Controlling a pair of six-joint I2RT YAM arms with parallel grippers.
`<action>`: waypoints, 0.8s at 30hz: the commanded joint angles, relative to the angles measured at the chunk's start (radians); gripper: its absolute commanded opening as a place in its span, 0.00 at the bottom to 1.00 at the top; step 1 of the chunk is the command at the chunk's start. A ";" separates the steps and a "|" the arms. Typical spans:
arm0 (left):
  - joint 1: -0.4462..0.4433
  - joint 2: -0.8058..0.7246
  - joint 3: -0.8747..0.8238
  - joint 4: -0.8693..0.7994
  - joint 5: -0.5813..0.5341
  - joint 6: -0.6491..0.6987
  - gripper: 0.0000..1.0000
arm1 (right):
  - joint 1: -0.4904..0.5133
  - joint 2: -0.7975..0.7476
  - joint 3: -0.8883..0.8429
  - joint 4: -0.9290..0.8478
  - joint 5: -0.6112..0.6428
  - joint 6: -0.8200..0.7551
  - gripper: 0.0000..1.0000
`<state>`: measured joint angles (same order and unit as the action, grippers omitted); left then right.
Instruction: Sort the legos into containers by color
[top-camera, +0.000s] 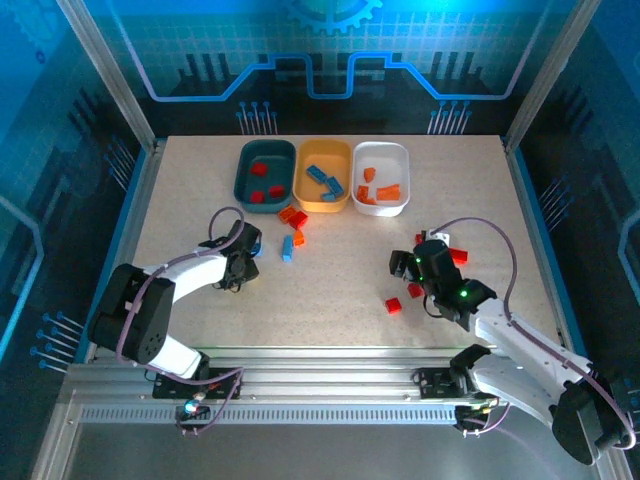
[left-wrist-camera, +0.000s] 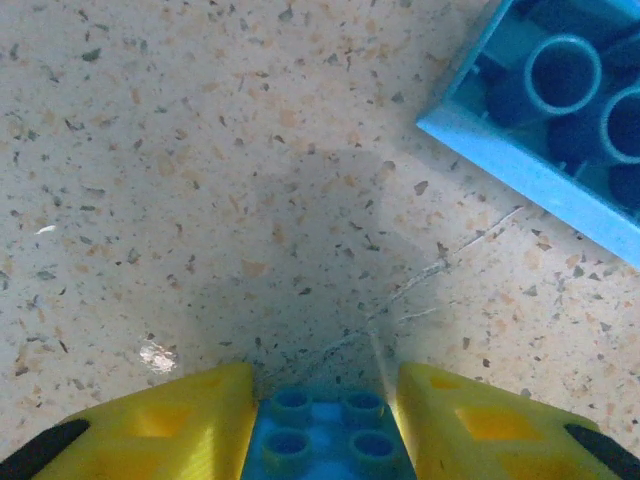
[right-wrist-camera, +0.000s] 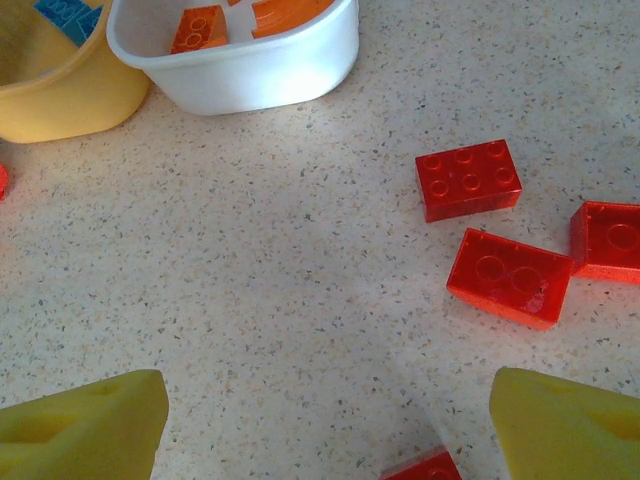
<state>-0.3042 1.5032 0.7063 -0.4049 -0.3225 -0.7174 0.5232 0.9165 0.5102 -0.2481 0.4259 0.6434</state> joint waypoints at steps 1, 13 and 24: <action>0.000 -0.012 -0.002 0.044 0.050 0.016 0.40 | 0.012 0.002 0.010 0.026 0.003 -0.011 0.85; -0.016 -0.110 0.116 0.011 0.180 0.046 0.32 | 0.015 0.019 0.014 0.026 0.015 -0.014 0.85; -0.088 0.275 0.714 0.039 0.302 0.162 0.32 | 0.017 0.010 0.011 0.018 0.032 -0.014 0.85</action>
<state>-0.3901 1.6798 1.3251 -0.3676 -0.0788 -0.6094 0.5255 0.9337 0.5102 -0.2440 0.4374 0.6361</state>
